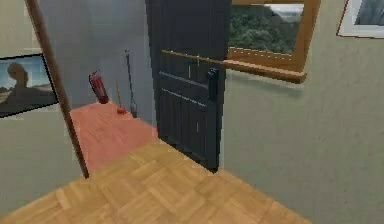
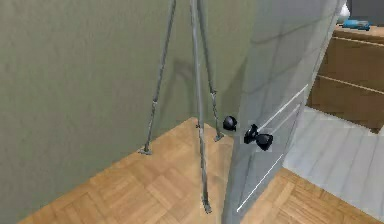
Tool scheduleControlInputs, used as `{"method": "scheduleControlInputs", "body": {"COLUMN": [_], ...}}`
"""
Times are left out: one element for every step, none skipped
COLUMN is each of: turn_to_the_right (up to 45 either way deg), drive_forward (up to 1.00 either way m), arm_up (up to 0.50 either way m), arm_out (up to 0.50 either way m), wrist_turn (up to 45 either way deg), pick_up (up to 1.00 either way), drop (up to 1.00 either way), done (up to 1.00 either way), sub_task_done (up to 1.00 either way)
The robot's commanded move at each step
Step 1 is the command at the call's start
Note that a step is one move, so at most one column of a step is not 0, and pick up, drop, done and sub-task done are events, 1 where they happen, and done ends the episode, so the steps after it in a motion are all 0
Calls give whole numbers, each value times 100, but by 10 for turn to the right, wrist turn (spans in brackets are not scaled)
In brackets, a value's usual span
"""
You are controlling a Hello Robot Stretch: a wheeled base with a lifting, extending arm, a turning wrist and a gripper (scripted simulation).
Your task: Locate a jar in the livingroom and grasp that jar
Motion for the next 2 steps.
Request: {"method": "scheduleControlInputs", "body": {"turn_to_the_right": [420, 0], "drive_forward": [0, 5], "arm_up": [0, 0], "arm_out": [0, 0], "wrist_turn": [0, 0], "pick_up": [0, 0], "drop": [0, 0], "done": [0, 0], "sub_task_done": [0, 0]}}
